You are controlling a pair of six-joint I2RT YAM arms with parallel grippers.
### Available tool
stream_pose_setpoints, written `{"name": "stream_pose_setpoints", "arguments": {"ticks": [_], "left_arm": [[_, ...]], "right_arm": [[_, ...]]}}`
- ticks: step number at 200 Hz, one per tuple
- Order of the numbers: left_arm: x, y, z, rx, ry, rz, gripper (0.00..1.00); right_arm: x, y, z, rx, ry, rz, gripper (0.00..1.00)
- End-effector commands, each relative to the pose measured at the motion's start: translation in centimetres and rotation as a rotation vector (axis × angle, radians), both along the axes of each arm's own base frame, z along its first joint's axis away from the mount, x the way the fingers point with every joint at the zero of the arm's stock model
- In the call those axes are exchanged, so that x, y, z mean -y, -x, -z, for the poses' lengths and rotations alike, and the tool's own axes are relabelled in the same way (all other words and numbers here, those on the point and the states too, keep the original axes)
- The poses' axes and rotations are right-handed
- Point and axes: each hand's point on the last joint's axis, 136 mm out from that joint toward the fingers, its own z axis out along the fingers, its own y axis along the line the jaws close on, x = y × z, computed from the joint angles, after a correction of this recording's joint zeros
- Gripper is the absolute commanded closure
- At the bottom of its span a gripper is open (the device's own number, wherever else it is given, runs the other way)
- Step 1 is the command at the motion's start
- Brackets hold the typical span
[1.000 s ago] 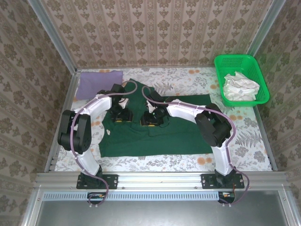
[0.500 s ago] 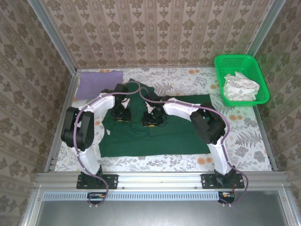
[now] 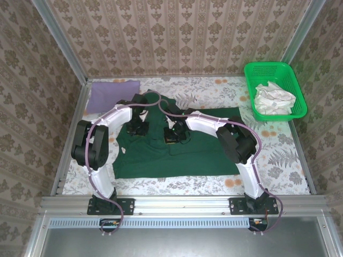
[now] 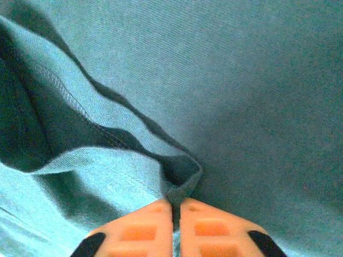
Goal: Fold and stack the t-shirts
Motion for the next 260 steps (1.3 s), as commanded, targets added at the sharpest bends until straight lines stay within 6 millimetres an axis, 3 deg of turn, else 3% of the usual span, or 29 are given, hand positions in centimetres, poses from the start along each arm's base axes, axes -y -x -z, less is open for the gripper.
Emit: {"name": "stream_pose_setpoints", "arguments": {"ticks": [1, 22, 89, 124, 134, 153, 168, 192, 213, 237, 260], "left_arm": [[-0.4, -0.5, -0.5, 0.017, -0.044, -0.006, 0.9], [-0.8, -0.6, -0.6, 0.026, -0.065, -0.013, 0.91], [-2.5, -1.7, 0.2, 0.024, -0.157, -0.063, 0.9], [-3.0, -2.0, 1.5, -0.012, -0.19, -0.085, 0.78], [-3.5, -2.0, 1.8, -0.03, -0.219, -0.101, 0.73], [-4.5, -2.2, 1.7, -0.056, -0.246, -0.142, 0.72], [-5.4, -2.3, 1.0, -0.054, -0.259, -0.181, 0.67], [-6.8, -2.9, -1.6, 0.004, -0.269, -0.251, 0.52], [-7.1, -3.1, -4.4, 0.066, -0.227, -0.289, 0.44], [-5.3, -2.2, -6.8, 0.092, -0.102, -0.253, 0.42], [-1.0, 1.0, -7.1, 0.024, 0.107, -0.151, 0.45]], "right_arm": [[-0.3, -0.4, -0.8, 0.023, -0.009, -0.004, 0.94], [-0.4, -0.5, -1.6, 0.046, -0.019, -0.004, 1.0], [1.5, -0.7, -2.2, 0.102, 0.046, 0.022, 1.0], [2.3, -0.8, -1.9, 0.113, 0.06, 0.051, 1.0], [2.6, -0.8, -1.7, 0.115, 0.076, 0.061, 0.95], [4.1, -1.2, -1.8, 0.132, 0.123, 0.117, 0.92], [5.5, -1.5, -2.5, 0.145, 0.141, 0.185, 0.72], [8.5, -2.1, -4.3, 0.175, 0.132, 0.315, 0.46], [10.4, -1.6, -6.4, 0.207, 0.09, 0.372, 0.42], [13.0, 0.7, -7.5, 0.201, 0.067, 0.412, 0.42], [15.7, 4.3, -6.8, 0.145, 0.054, 0.453, 0.42]]}}
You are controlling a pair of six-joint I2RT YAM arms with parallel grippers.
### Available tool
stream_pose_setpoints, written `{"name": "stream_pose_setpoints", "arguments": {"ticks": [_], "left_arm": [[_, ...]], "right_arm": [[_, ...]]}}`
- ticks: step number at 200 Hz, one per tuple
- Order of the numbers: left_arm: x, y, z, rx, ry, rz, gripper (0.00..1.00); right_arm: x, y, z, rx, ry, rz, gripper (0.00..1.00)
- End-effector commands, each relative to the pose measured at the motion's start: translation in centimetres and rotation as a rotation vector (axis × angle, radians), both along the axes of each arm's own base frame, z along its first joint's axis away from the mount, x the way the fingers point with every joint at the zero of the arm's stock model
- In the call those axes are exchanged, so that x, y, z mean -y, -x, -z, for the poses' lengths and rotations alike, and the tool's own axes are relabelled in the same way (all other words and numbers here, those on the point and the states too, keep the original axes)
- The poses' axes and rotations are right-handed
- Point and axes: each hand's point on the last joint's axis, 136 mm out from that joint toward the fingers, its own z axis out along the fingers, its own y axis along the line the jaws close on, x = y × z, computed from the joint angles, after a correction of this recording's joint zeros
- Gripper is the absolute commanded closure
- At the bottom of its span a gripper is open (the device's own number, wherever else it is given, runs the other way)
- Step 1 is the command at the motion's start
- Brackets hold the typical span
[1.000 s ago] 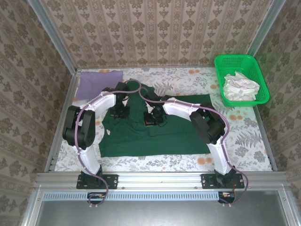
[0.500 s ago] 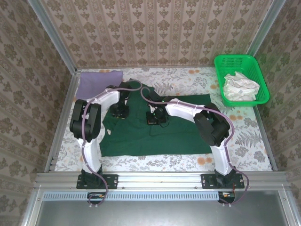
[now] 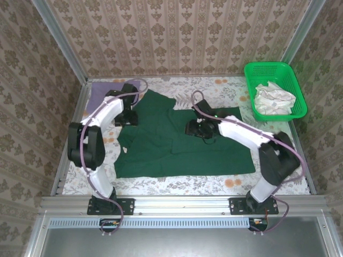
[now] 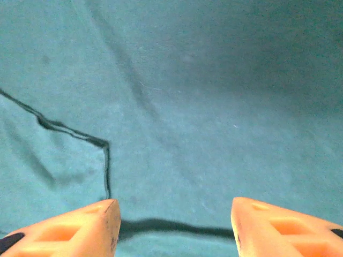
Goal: Fold and stack the t-shirts
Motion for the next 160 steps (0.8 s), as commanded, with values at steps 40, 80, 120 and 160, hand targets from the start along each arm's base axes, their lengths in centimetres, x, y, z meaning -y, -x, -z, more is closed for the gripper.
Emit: {"name": "stream_pose_setpoints", "arguments": {"ticks": [40, 80, 120, 160], "left_arm": [[7.9, 11.3, 3.5, -0.236, 0.379, 0.152, 0.47], [5.1, 15.5, 8.6, -0.37, 0.278, 0.014, 0.49], [2.1, 18.0, 10.8, -0.472, 0.129, -0.065, 0.49], [2.1, 20.2, 10.5, -0.549, 0.104, -0.047, 0.5]], "right_arm": [[7.6, 10.3, 4.1, -0.217, -0.012, 0.188, 0.5], [12.0, 14.3, 8.1, -0.318, 0.074, 0.375, 0.53], [13.9, 17.2, 10.7, -0.438, 0.111, 0.493, 0.54], [11.7, 19.3, 12.2, -0.615, 0.061, 0.402, 0.59]]}}
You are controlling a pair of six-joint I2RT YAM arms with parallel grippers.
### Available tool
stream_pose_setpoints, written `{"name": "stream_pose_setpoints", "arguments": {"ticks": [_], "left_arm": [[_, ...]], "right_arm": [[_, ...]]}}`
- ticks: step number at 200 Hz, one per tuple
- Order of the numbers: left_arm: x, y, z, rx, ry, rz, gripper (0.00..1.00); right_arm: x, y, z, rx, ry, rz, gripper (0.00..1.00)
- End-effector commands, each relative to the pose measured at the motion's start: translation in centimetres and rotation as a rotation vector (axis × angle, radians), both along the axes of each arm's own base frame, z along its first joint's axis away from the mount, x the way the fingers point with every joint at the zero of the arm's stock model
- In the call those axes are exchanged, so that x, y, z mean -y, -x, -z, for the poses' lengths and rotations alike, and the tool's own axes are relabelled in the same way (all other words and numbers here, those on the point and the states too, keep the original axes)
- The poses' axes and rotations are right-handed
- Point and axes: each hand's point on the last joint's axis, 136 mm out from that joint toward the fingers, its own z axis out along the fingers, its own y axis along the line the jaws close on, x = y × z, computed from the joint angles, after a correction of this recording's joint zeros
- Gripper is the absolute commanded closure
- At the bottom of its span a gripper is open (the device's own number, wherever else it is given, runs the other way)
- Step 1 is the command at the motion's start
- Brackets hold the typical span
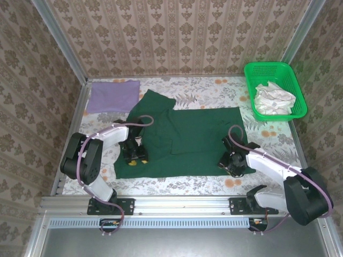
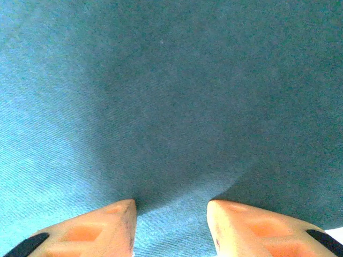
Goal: Fold and stack the t-shirts
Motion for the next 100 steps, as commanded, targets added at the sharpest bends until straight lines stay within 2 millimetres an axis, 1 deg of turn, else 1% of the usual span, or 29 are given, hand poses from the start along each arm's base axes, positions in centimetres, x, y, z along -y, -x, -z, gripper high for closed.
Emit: {"name": "stream_pose_setpoints", "arguments": {"ticks": [1, 21, 62, 85, 100], "left_arm": [[-1.9, 3.5, 0.9, -0.128, -0.112, 0.007, 0.5], [-2.3, 3.5, 0.4, -0.126, -0.132, 0.014, 0.47], [-2.7, 3.8, 0.3, -0.153, -0.161, 0.025, 0.47], [-3.4, 3.5, -0.1, -0.143, -0.19, 0.021, 0.45], [-3.7, 3.4, -0.3, -0.142, -0.197, 0.011, 0.44]], "right_arm": [[-0.7, 4.3, 2.5, -0.219, -0.046, -0.014, 0.59], [-1.2, 6.2, 3.0, -0.3, -0.045, -0.022, 0.6], [-1.2, 9.3, 3.0, -0.301, -0.063, 0.039, 0.61], [-0.4, 9.9, 2.1, -0.265, -0.05, 0.056, 0.62], [-0.1, 10.2, 2.0, -0.252, -0.051, 0.071, 0.61]]}}
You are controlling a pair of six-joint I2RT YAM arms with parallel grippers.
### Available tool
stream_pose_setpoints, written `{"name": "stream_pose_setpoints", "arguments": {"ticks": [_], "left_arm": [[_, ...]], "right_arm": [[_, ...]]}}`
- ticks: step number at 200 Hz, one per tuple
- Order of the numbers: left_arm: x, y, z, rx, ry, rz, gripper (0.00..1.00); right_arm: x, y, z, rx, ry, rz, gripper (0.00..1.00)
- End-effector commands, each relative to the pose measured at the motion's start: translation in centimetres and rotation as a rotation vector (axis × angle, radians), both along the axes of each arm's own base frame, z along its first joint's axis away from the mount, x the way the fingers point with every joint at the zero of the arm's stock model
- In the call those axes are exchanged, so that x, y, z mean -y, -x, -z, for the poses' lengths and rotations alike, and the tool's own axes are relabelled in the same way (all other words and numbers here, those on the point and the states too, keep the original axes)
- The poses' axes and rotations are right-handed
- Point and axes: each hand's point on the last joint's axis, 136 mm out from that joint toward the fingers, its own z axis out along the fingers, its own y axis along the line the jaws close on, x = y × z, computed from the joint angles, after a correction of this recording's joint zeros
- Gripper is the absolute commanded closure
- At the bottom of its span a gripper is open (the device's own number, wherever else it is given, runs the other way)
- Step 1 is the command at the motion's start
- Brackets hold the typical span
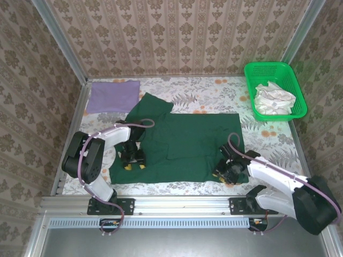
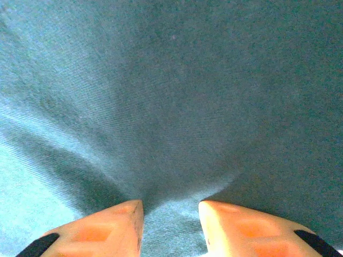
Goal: Fold and stack the t-shirts
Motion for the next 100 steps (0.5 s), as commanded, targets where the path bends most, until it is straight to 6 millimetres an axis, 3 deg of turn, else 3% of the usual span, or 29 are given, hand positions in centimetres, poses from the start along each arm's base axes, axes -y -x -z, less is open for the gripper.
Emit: {"name": "stream_pose_setpoints", "arguments": {"ticks": [1, 37, 60, 79, 100], "left_arm": [[-1.8, 0.9, -0.2, -0.049, -0.082, -0.017, 0.44], [-1.9, 0.8, -0.2, -0.073, -0.074, -0.031, 0.44], [-2.1, -0.5, -1.3, -0.052, -0.073, -0.037, 0.42], [-1.5, -3.2, -3.7, 0.01, -0.054, -0.021, 0.39], [0.8, -8.6, -7.8, 0.165, 0.016, -0.015, 0.36]], "right_arm": [[3.4, 6.2, 2.2, -0.226, 0.121, 0.064, 0.61], [3.8, 6.8, 1.9, -0.25, 0.138, 0.057, 0.59], [3.6, 5.2, -0.2, -0.192, 0.163, 0.009, 0.53], [2.9, 2.8, -2.8, -0.11, 0.163, -0.048, 0.48], [1.4, -1.0, -6.2, 0.035, 0.147, -0.124, 0.41]]}}
